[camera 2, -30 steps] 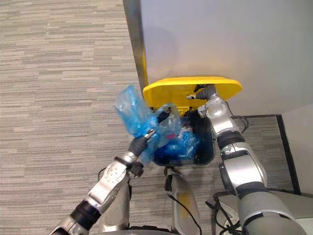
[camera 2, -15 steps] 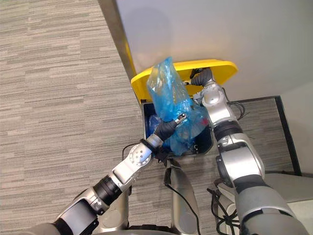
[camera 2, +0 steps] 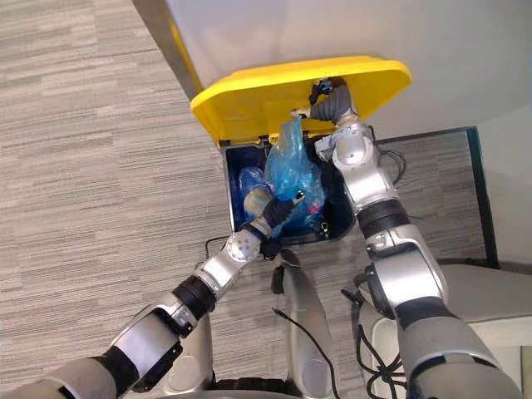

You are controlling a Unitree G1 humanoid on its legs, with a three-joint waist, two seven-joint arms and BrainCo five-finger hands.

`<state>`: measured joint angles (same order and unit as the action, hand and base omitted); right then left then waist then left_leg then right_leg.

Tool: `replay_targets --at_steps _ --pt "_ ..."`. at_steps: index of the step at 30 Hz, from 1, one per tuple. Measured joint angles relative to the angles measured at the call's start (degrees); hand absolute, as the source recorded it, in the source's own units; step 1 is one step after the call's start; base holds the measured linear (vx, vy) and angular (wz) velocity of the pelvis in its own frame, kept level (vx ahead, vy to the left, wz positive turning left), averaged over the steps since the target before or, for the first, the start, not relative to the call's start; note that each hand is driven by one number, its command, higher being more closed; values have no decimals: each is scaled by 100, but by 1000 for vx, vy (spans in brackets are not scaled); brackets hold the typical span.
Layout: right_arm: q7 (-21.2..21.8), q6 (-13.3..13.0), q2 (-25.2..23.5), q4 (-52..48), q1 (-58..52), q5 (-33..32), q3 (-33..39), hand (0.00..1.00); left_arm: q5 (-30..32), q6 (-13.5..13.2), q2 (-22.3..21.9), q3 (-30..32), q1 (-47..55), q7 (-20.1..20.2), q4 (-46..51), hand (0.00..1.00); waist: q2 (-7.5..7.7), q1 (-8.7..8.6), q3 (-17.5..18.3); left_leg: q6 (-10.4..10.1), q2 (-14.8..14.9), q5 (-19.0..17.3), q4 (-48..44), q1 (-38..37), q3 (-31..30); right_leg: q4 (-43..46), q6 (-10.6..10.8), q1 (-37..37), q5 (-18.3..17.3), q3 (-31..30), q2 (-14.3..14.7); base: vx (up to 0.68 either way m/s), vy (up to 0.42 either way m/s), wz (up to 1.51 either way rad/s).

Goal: Gather rubbish on tea table into small bin, then transfer packed bag to large trash can.

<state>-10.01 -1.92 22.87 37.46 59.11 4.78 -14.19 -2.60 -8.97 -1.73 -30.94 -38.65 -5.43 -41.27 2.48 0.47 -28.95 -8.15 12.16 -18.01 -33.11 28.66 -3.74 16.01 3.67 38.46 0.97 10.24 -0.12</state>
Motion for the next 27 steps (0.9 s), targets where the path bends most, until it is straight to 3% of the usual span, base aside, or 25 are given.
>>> replay_targets --at_steps 2,3,11,27 --pt "-2 0 -10 -97 1 41 -28 0 135 55 -2 233 -75 -12 -215 100 2 -30 -1 -9 2 -6 -27 73 2 0 16 56 15 0 -1 40 -15 -2" --pt "-5 -1 -10 -122 1 53 -33 0 192 84 -2 305 -84 -23 -234 0 2 -31 -1 -24 3 -15 -44 95 2 5 15 77 18 -1 -1 35 -3 -3" --pt "-31 -48 -95 -866 -10 201 -252 0 803 248 -28 1150 -119 -365 -651 0 57 -103 -29 -42 6 -35 -117 256 85 35 -10 247 37 -68 -3 21 -7 -3" --pt "-1 -158 -167 -961 -66 202 -257 0 998 344 -33 1374 -71 -473 -653 0 63 25 -23 -32 14 -45 -154 138 232 91 -39 212 59 -153 5 17 -13 -2"
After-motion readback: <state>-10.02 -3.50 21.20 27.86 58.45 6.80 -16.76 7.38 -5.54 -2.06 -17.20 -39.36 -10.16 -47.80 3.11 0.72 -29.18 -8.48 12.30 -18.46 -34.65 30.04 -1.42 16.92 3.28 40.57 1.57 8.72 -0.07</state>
